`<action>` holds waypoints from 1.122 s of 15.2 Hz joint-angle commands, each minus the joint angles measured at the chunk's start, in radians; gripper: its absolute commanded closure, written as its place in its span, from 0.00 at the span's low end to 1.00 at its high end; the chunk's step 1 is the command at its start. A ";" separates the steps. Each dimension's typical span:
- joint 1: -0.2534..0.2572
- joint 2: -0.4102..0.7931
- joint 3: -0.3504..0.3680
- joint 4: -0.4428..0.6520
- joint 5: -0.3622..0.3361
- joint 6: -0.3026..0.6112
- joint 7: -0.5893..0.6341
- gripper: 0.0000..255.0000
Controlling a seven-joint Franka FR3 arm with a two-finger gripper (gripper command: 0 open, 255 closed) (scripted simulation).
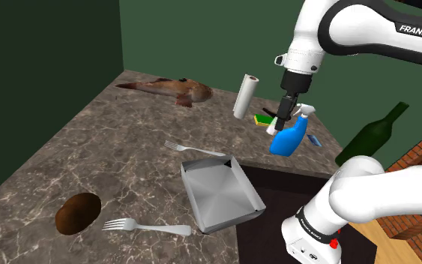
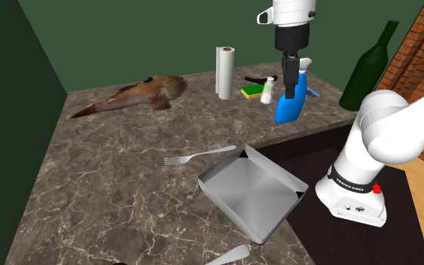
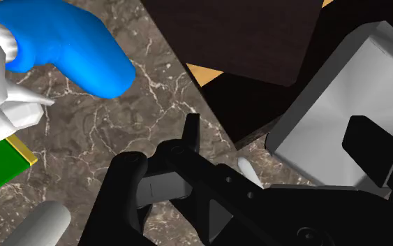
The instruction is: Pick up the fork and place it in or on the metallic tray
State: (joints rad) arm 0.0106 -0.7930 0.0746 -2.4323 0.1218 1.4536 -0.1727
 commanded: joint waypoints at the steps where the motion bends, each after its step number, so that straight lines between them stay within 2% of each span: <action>1: 0.000 0.000 0.000 0.000 0.000 0.000 0.000 0.00; 9: 0.046 0.204 0.084 -0.014 0.033 0.295 -0.019 0.00; 17: 0.076 0.459 0.169 0.056 0.022 0.556 -0.020 0.00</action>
State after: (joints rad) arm 0.0858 -0.3782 0.2333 -2.3934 0.1500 1.9712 -0.1917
